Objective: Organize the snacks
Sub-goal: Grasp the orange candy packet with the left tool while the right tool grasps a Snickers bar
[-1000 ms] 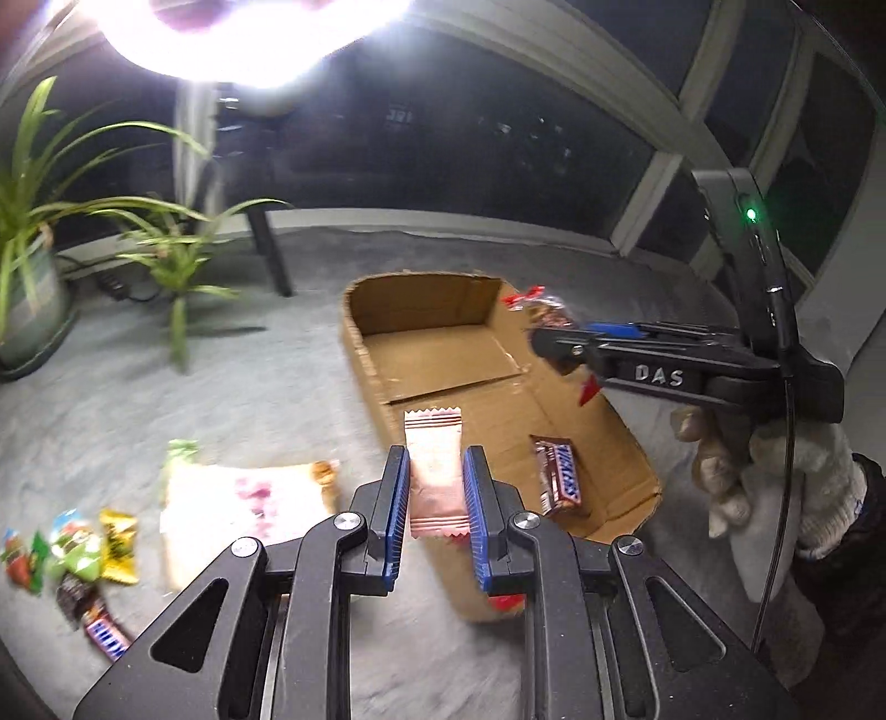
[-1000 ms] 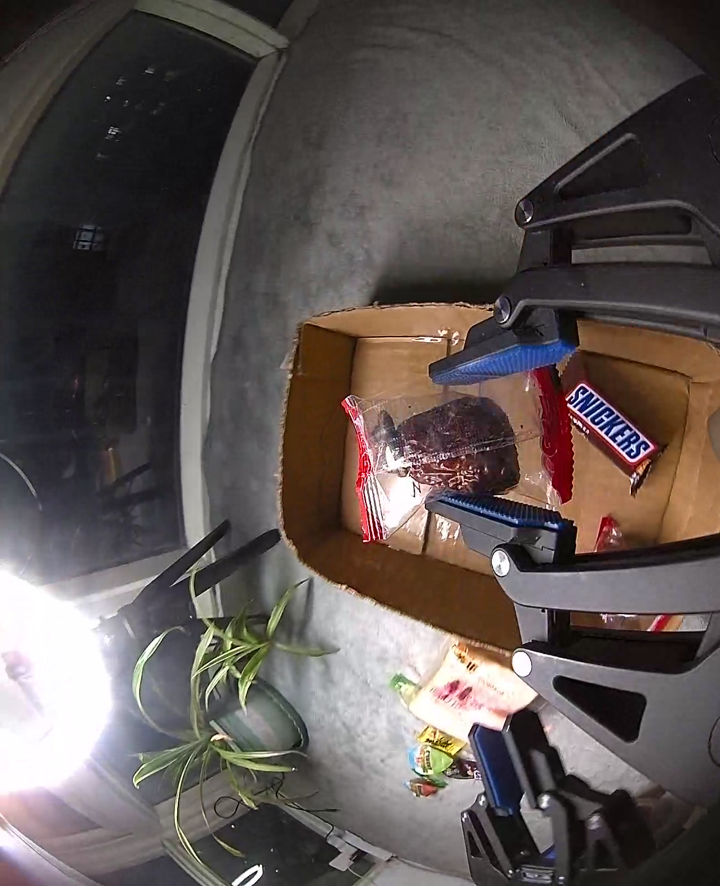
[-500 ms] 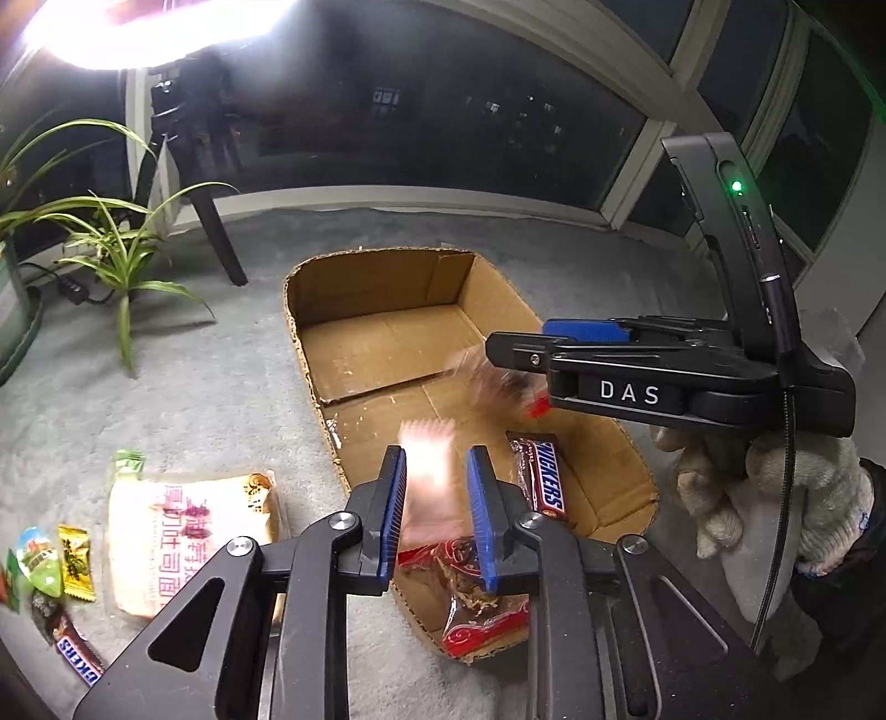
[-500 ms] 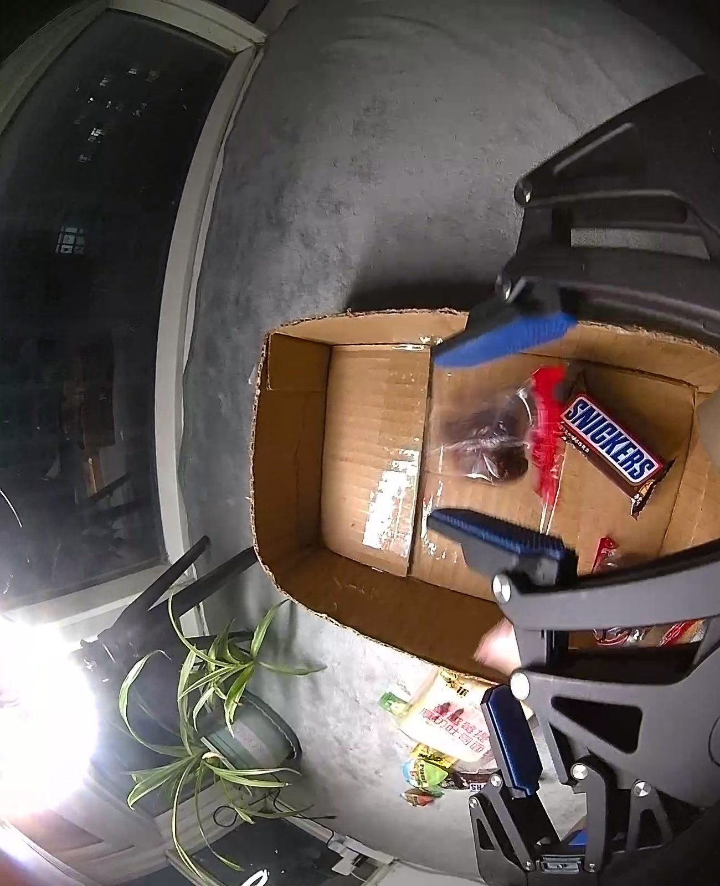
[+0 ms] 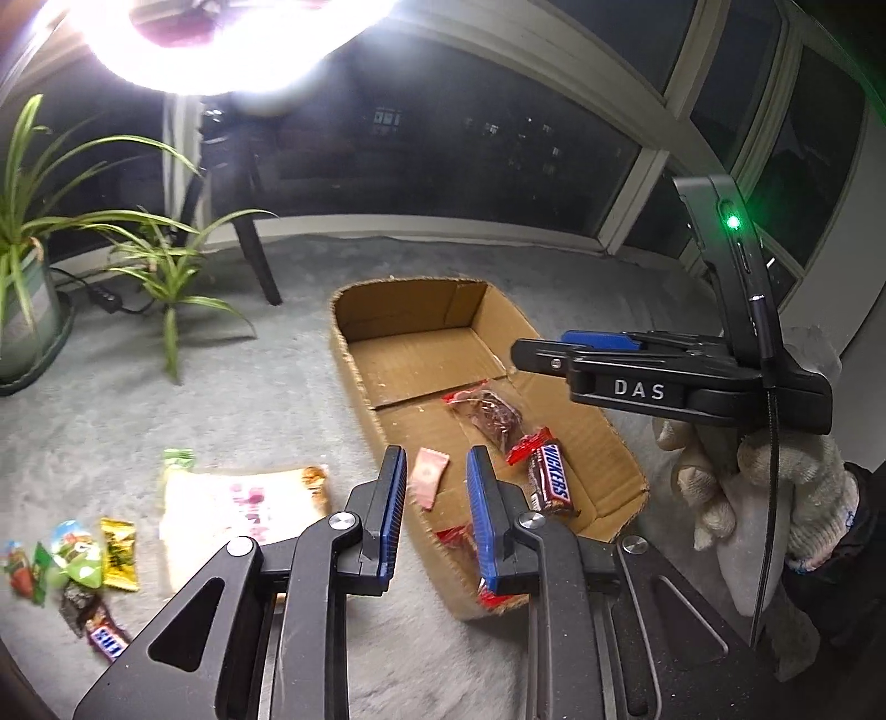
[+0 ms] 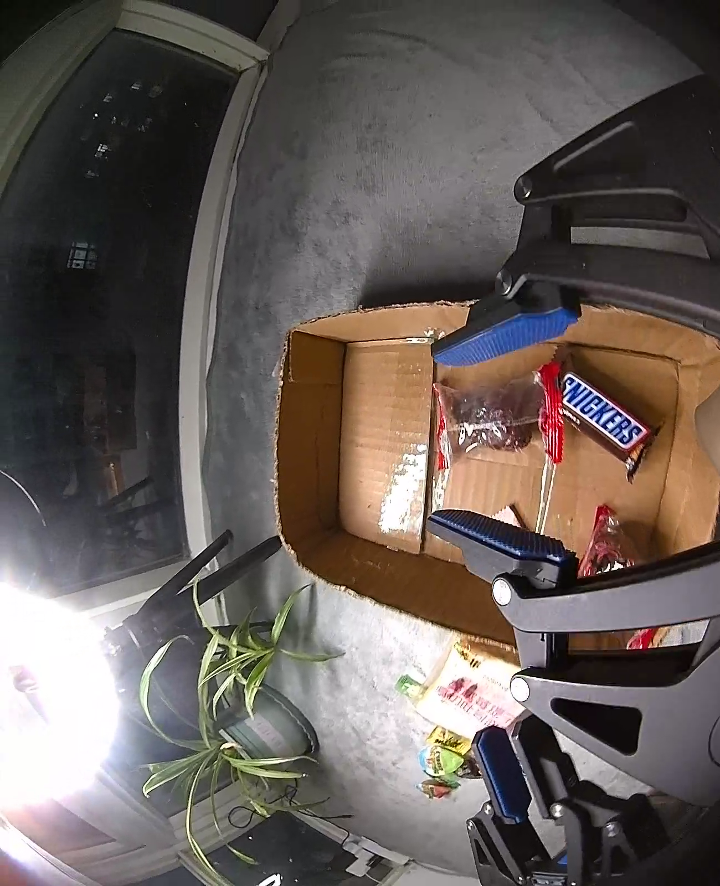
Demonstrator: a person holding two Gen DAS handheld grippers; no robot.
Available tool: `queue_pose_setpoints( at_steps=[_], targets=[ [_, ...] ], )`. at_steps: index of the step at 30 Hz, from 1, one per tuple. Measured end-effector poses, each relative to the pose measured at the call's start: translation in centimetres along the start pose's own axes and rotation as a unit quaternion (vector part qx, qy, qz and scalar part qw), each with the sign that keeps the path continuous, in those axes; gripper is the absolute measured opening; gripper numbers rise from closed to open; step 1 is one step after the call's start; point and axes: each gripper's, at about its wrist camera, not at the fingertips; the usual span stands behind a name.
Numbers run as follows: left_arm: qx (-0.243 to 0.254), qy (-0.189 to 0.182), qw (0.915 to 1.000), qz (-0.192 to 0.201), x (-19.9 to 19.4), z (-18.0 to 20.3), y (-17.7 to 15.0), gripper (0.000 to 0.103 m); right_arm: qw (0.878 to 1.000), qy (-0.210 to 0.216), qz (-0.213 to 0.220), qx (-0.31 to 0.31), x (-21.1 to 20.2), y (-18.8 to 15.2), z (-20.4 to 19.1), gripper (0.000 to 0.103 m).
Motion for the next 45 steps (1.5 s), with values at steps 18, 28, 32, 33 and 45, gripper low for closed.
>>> queue_pose_setpoints(
  at_steps=[18, 28, 32, 33, 45],
  targets=[
    [-0.046, 0.063, 0.9965, 0.029, -10.6, -8.8, -4.0, 0.021, 0.997, 0.055, 0.040, -0.040, -7.4, -1.8, -11.2, 0.057],
    [-0.107, 0.132, 0.9847, 0.037, -16.5, -16.6, -6.9, 0.036, 0.988, 0.107, 0.018, -0.110, -7.2, -4.1, -20.6, 0.057],
    [-0.123, 0.144, 0.9814, 0.031, -17.1, -18.8, -7.6, 0.041, 0.983, 0.121, -0.011, -0.139, -5.4, -5.7, -24.3, 0.062],
    [-0.127, 0.148, 0.9805, 0.028, -17.2, -19.4, -7.9, 0.041, 0.982, 0.121, -0.015, -0.144, -5.0, -5.9, -24.9, 0.062],
    [-0.145, 0.152, 0.9776, -0.009, -13.8, -22.9, -7.6, 0.044, 0.975, 0.109, -0.069, -0.182, -0.4, -8.5, -29.8, 0.062]
  ],
)
Point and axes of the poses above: each gripper's, at about its wrist camera, not at the fingertips, and x roughly the way its jaws point, z to its right, y to its top, and after that the axes turned 14 degrees about -y, right-handed
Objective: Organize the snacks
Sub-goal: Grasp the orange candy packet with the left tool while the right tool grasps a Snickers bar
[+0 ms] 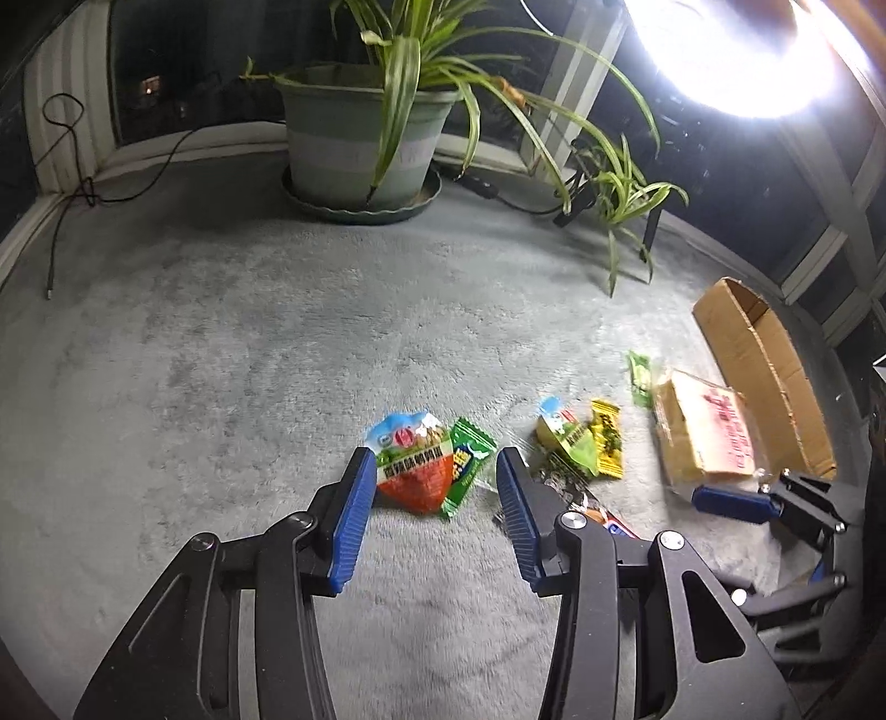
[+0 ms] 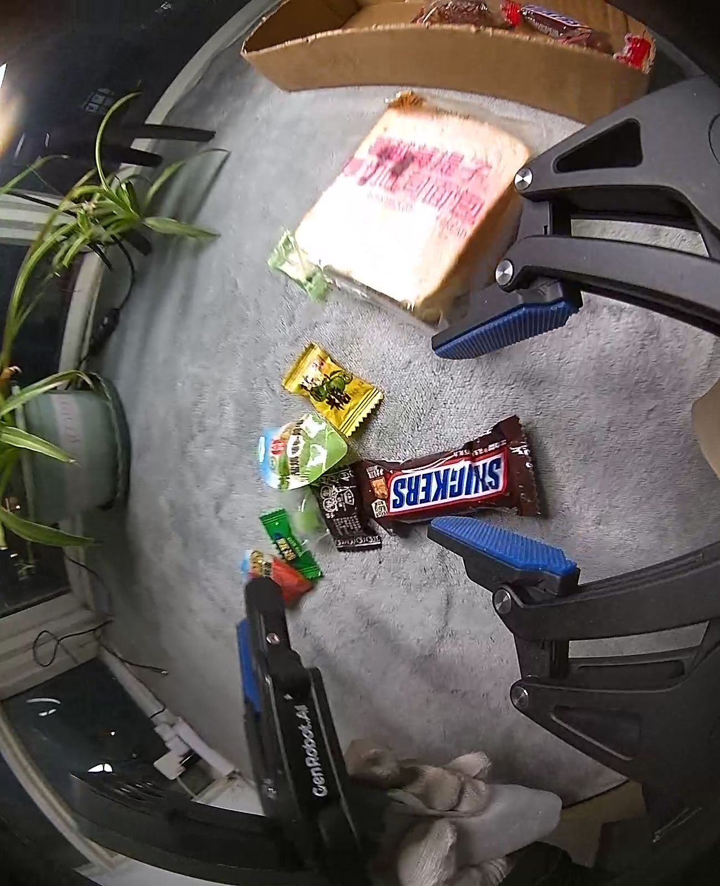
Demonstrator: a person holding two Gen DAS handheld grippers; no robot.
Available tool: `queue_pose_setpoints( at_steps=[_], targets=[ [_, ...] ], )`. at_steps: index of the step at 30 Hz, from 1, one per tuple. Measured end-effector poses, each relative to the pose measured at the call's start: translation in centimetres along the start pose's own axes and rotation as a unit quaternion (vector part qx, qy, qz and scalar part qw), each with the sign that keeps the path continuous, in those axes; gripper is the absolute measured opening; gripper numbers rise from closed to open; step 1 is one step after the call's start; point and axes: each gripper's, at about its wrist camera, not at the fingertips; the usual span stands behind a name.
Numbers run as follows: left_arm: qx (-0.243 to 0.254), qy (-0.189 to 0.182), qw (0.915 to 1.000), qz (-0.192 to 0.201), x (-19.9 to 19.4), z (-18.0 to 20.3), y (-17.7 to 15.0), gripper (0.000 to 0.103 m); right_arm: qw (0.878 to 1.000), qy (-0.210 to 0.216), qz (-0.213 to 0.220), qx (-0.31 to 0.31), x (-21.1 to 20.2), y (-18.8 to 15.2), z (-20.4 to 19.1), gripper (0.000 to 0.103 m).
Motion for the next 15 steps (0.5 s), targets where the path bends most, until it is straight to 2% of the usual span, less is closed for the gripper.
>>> queue_pose_setpoints(
  at_steps=[9, 15],
  targets=[
    [0.001, 0.026, 0.9995, -0.016, 2.7, -0.7, 0.3, 0.044, 1.000, -0.009, -0.005, -0.013, 1.2, 0.1, -1.2, 0.062],
    [-0.007, 0.026, 0.9995, -0.017, 2.7, -1.6, 0.0, 0.044, 0.999, -0.006, -0.006, -0.033, 1.2, 0.3, -1.8, 0.061]
  ],
)
Point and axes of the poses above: each gripper's, at about its wrist camera, not at the fingertips, and x roughly the way its jaws point, z to its right, y to its top, and after that the axes turned 14 degrees about -y, right-handed
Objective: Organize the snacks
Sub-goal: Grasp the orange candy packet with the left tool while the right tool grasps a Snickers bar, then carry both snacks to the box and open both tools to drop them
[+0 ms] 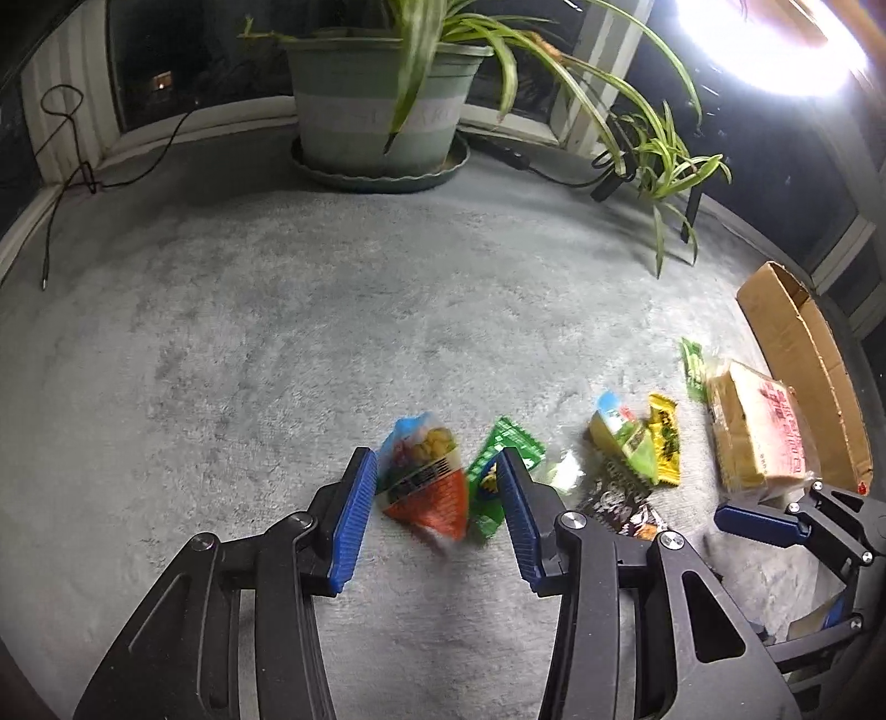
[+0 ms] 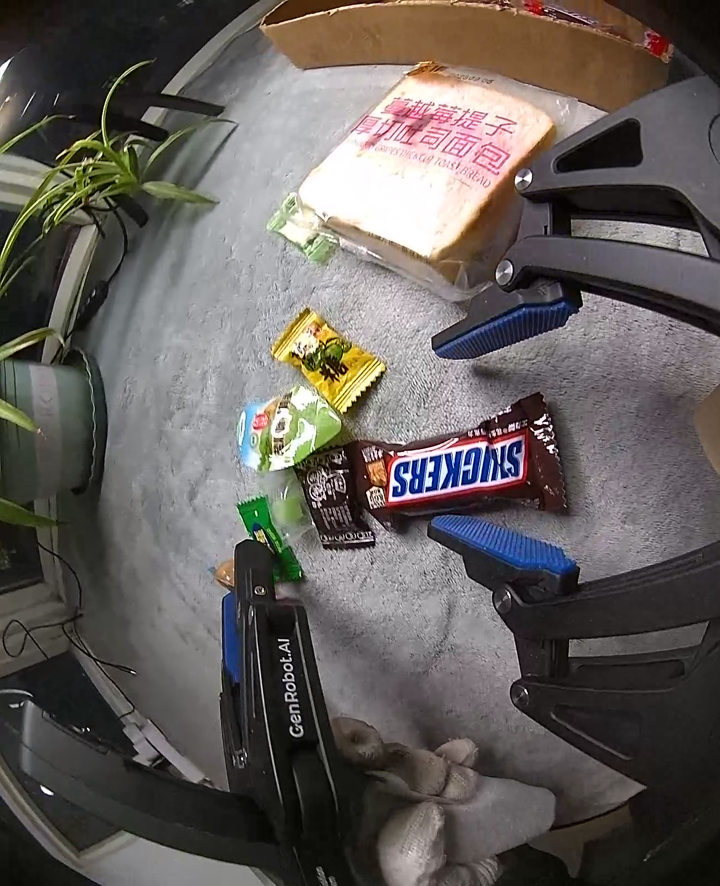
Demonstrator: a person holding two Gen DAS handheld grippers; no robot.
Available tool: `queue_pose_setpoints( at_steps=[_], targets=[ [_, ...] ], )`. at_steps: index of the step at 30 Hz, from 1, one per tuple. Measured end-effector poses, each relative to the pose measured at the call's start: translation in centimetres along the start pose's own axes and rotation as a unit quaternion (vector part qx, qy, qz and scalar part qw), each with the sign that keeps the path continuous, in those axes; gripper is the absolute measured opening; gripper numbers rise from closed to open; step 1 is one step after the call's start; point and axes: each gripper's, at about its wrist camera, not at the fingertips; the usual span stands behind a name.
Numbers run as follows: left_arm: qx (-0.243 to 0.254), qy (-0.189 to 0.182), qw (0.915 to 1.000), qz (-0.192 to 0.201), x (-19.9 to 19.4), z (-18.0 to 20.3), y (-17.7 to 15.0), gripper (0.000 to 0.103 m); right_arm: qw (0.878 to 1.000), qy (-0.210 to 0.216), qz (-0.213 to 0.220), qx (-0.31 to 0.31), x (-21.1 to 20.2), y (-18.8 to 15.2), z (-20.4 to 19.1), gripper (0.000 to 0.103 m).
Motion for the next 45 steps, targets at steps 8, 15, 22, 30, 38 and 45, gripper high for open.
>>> queue_pose_setpoints(
  at_steps=[8, 15, 22, 30, 38, 45],
  targets=[
    [-0.009, -0.013, 0.9998, 0.006, -0.4, -1.1, 0.0, 0.028, 1.000, 0.009, -0.005, -0.023, 0.5, 0.0, -1.2, 0.033],
    [-0.007, -0.020, 0.9996, 0.020, -0.8, -1.0, -0.1, 0.022, 1.000, 0.015, -0.003, -0.015, 0.1, -0.1, -1.1, 0.030],
    [-0.013, -0.024, 0.9991, 0.031, -1.7, -1.2, -0.4, 0.022, 1.000, 0.024, 0.011, 0.005, -1.3, -0.8, 0.1, 0.029],
    [0.001, -0.040, 0.9980, 0.049, -3.8, 0.5, -0.5, 0.022, 0.998, 0.026, 0.046, 0.038, -4.8, -1.7, 3.1, 0.029],
    [0.029, -0.075, 0.9945, 0.067, -4.8, 5.3, 0.0, 0.022, 0.994, 0.003, 0.079, 0.075, -8.6, -3.3, 9.0, 0.029],
    [0.061, -0.117, 0.9886, 0.073, -4.2, 11.5, 0.1, 0.022, 0.988, -0.044, 0.092, 0.118, -10.8, -5.7, 16.2, 0.029]
  ],
)
Point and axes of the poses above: each gripper's, at about its wrist camera, not at the fingertips, and x roughly the way its jaws point, z to its right, y to its top, and after that the axes turned 14 degrees about -y, right-handed
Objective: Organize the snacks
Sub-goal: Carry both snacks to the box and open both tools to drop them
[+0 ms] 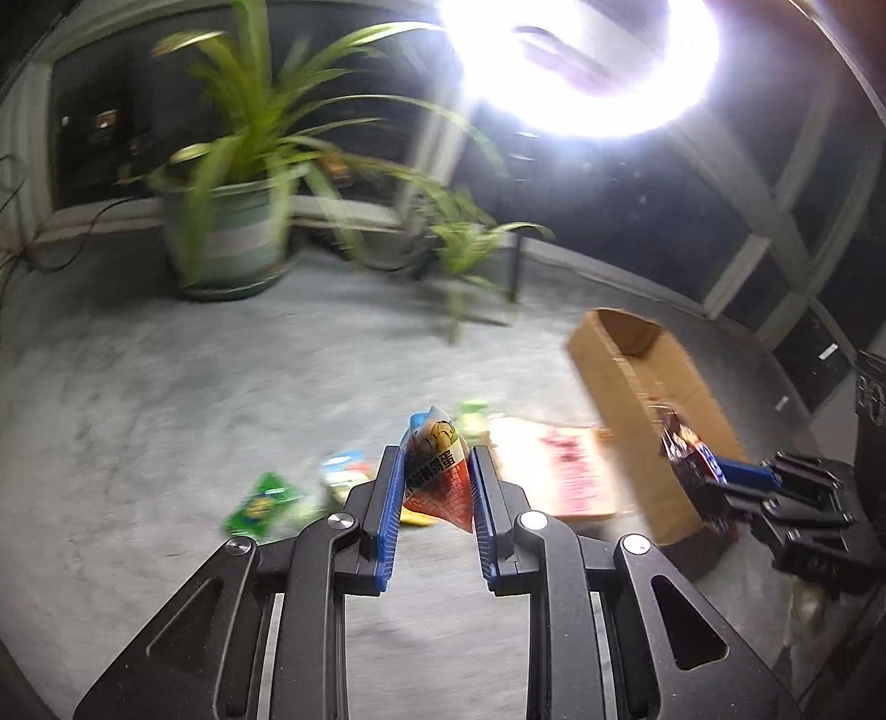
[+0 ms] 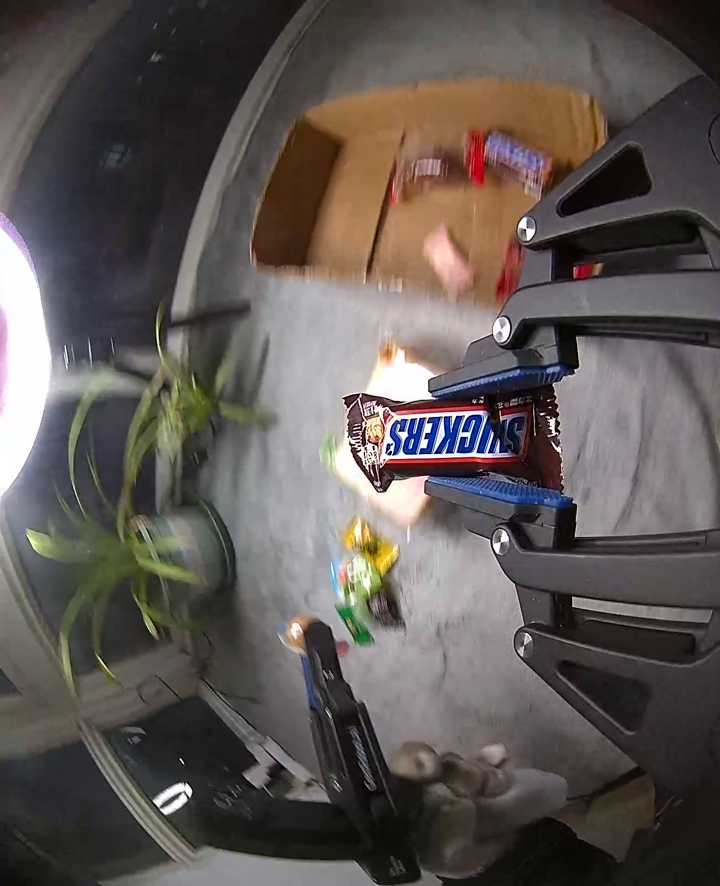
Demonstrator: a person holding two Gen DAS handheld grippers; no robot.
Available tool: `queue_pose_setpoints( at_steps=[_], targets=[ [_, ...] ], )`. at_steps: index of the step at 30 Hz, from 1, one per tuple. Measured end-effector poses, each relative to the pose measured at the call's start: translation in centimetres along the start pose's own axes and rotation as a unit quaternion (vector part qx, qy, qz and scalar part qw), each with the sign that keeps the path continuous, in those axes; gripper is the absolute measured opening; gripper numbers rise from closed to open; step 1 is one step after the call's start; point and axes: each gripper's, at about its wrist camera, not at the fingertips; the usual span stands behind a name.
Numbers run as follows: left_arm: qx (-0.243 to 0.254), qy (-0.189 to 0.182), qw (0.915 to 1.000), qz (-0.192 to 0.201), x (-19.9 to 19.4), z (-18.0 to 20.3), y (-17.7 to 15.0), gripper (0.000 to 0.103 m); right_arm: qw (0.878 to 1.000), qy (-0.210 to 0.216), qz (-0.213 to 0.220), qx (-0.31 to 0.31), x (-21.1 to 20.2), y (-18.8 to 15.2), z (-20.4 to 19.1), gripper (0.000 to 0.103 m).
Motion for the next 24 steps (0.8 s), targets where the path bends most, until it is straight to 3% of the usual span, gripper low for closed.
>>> queue_pose_setpoints(
  at_steps=[11, 22, 24],
  targets=[
    [0.043, -0.054, 0.9975, -0.016, 5.0, 8.8, 0.5, 0.022, 0.996, -0.058, -0.009, 0.060, 0.2, -1.6, 10.2, 0.029],
    [0.089, -0.089, 0.9908, -0.051, 11.3, 16.6, 1.1, 0.022, 0.994, -0.061, -0.025, 0.091, 2.0, -3.7, 13.5, 0.030],
    [0.085, -0.097, 0.9900, -0.057, 11.8, 17.2, 1.1, 0.023, 0.994, -0.063, -0.020, 0.092, 1.8, -3.7, 13.6, 0.035]
  ],
)
Point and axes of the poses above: each gripper's, at about its wrist camera, not at the fingertips, and x roughly the way its jaws point, z to its right, y to its top, and after that the axes turned 14 degrees about -y, right-handed
